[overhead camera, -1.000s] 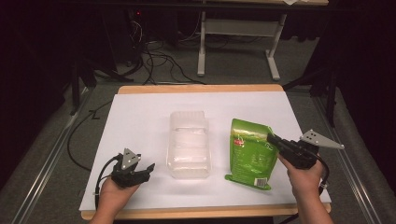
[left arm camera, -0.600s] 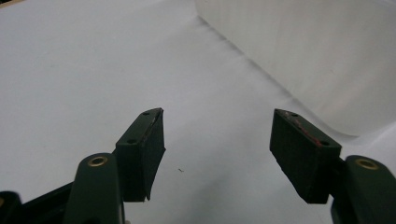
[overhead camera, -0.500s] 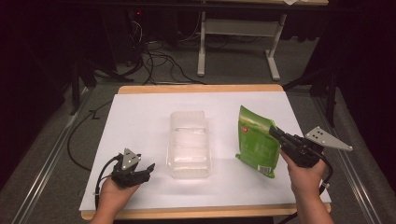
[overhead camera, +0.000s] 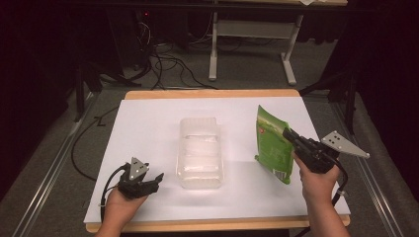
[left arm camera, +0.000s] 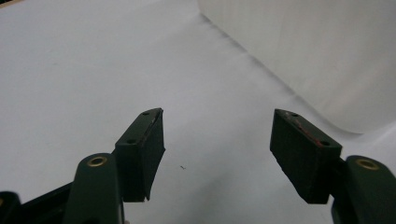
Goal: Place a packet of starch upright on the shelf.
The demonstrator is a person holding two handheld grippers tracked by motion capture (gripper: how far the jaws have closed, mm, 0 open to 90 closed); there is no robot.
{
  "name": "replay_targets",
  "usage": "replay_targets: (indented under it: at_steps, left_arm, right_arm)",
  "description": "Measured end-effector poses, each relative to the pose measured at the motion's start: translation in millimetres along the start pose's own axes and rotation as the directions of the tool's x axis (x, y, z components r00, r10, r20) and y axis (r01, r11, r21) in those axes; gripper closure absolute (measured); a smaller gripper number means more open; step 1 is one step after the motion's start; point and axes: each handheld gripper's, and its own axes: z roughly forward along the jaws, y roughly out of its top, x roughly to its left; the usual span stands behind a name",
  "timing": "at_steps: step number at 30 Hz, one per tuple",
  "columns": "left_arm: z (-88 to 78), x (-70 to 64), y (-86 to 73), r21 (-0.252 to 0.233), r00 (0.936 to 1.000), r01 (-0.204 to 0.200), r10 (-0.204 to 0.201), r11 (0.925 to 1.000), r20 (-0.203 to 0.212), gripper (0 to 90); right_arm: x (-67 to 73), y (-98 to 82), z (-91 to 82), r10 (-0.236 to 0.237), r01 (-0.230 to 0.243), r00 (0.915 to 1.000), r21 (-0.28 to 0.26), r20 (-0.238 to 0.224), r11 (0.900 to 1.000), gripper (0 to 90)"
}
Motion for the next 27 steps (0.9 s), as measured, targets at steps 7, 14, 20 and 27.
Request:
replay_targets:
  at_steps: [7, 14, 20, 27]
  left_arm:
    - [-1.0, 0.1, 0.2, -0.004, 1.0, 0.002, -0.002, 1.0, 0.001, 35.6]
    - [-0.9, -0.4, 0.7, -0.001, 0.9999, -0.011, 0.011, 0.9999, 0.007, 35.5]
    - [-2.6, -0.8, 1.3, -0.011, 0.9999, -0.008, 0.008, 0.9999, 0.01, 35.4]
    - [-2.4, -0.3, 1.3, -0.009, 0.9999, -0.011, 0.011, 0.9999, 0.01, 35.4]
  right_arm:
    - [6.5, -11.2, 8.7, -0.017, 0.018, 0.9995, 0.038, -0.027, 0.999, 88.6]
    - [6.1, -20.9, -2.9, 0.001, 0.002, 0.9983, 0.042, -0.059, 0.999, 83.3]
    - [-7.9, -33.8, -2.5, 0.039, -0.031, 0.9952, 0.09, -0.09, 0.995, 74.4]
    - [-10.5, -42.5, 1.9, 0.036, -0.024, 0.9959, 0.149, -0.083, 0.989, 71.7]
